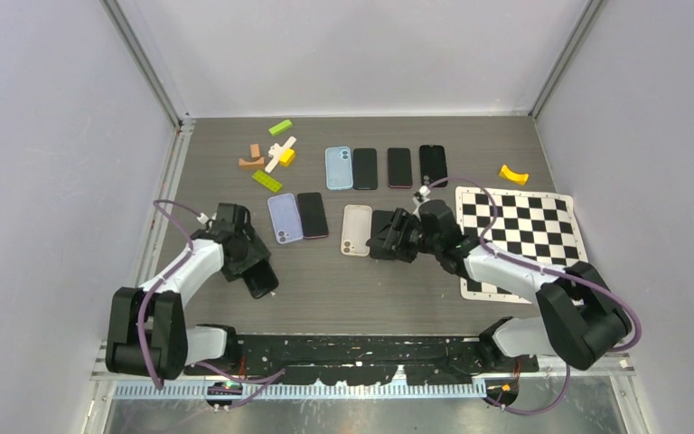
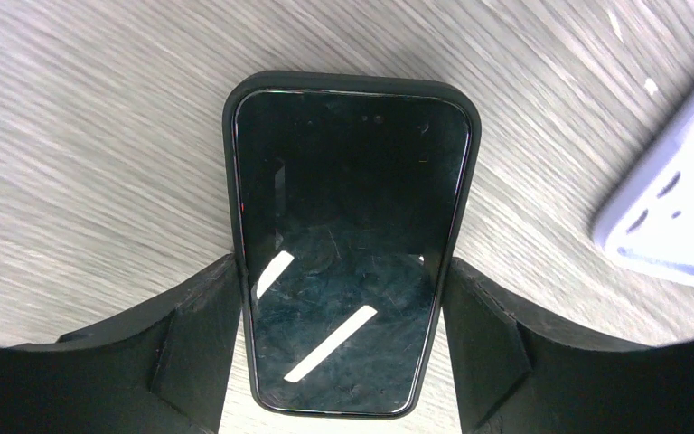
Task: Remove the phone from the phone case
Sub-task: Pick up the phone at the center of the board.
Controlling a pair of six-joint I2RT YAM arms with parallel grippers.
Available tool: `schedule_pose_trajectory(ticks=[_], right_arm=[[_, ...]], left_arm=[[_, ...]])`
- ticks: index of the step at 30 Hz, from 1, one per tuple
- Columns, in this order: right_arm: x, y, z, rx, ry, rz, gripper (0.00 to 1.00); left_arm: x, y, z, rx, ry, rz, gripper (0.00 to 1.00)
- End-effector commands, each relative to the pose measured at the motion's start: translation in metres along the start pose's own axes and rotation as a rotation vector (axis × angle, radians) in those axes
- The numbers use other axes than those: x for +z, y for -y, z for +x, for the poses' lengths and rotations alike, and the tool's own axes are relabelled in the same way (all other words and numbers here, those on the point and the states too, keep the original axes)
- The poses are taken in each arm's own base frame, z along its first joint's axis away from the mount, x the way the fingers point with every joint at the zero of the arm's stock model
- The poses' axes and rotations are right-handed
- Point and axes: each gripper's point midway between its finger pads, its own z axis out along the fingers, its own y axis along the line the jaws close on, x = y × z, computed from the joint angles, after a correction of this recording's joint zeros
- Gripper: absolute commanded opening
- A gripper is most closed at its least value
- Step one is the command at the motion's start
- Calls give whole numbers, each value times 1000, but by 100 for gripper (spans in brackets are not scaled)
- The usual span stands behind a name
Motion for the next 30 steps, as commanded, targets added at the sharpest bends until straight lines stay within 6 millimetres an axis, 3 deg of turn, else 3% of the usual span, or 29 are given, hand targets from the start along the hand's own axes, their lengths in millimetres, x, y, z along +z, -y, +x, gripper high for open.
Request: schedule_pose_trajectory(ticks=[1, 4, 9, 15, 17, 23, 27, 30], right_arm=[[19, -43, 12, -101, 2, -114, 64], [39, -66, 39, -180, -43, -150, 74], [70, -94, 71, -230, -53, -226, 78], [100, -112, 110, -276, -60, -273, 78], [109, -106, 119, -268, -75, -246, 77], [125, -105, 131, -245, -111, -237, 66], [128, -110, 137, -238, -128, -261, 46], [125, -119, 136, -225, -119, -312, 28]], left_arm=[[-19, 44, 25, 11, -62, 218, 44], [-26, 57, 33, 26, -65, 298, 43], [-34, 76, 48, 45, -108, 407, 43], [-40, 86, 51, 66, -124, 467, 44], [-39, 88, 51, 68, -127, 475, 44], [-41, 96, 53, 63, -141, 517, 45], [-42, 100, 52, 67, -146, 537, 49], [-45, 104, 51, 71, -140, 561, 61]])
